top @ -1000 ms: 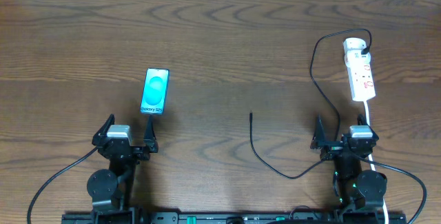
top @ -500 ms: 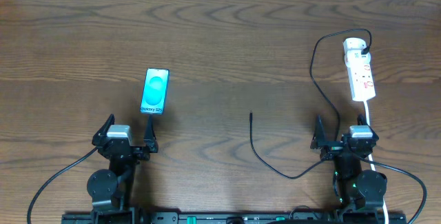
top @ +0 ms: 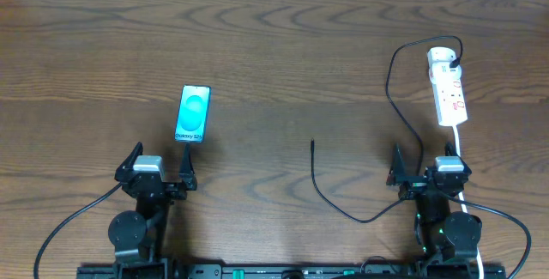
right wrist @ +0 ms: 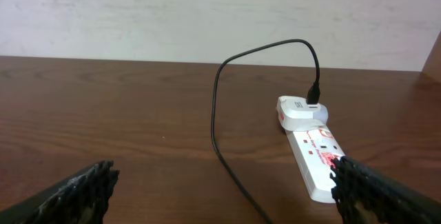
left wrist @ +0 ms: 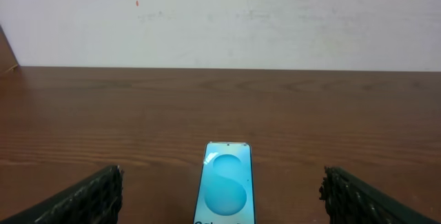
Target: Plug charger to phone and switch on socket
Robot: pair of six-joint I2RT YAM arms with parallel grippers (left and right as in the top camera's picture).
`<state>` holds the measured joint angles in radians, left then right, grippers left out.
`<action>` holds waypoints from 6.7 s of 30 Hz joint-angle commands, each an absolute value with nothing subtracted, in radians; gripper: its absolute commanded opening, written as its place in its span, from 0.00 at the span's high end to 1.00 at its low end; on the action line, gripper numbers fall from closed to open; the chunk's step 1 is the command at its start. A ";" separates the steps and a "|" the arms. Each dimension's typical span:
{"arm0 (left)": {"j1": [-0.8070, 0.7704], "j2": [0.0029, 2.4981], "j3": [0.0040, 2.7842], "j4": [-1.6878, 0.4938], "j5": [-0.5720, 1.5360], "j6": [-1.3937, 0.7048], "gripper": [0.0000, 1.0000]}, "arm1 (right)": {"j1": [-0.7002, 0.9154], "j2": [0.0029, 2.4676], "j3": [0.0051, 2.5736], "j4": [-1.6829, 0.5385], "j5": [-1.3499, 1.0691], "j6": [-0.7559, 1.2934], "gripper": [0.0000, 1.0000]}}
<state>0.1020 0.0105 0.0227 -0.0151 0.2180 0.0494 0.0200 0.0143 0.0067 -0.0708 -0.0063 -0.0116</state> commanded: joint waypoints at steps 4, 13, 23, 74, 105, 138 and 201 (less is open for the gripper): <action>0.100 0.037 0.132 -0.045 0.219 -0.002 0.08 | 0.015 0.007 0.006 -0.075 0.001 -0.023 0.01; 0.100 0.428 0.415 -0.081 0.220 -0.006 0.08 | 0.015 0.007 0.006 -0.075 0.001 -0.023 0.01; 0.100 1.149 1.282 -0.674 0.246 -0.008 0.08 | 0.015 0.007 0.006 -0.075 0.001 -0.023 0.01; 0.072 2.018 1.781 -1.137 0.226 0.056 0.02 | 0.015 0.007 0.006 -0.075 0.001 -0.023 0.01; -0.006 2.020 1.460 -0.880 0.122 0.004 0.02 | 0.015 0.007 0.006 -0.075 0.001 -0.023 0.01; -0.006 2.020 1.343 -0.685 0.123 0.031 0.02 | 0.015 0.007 0.006 -0.075 0.001 -0.023 0.01; -0.008 2.020 1.267 -0.606 0.151 0.104 0.02 | 0.015 0.007 0.006 -0.075 0.001 -0.023 0.01</action>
<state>-0.0090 1.9991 1.2999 -0.6022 0.1474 0.0875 0.0200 0.0120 0.0067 -0.0708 -0.0036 -0.0120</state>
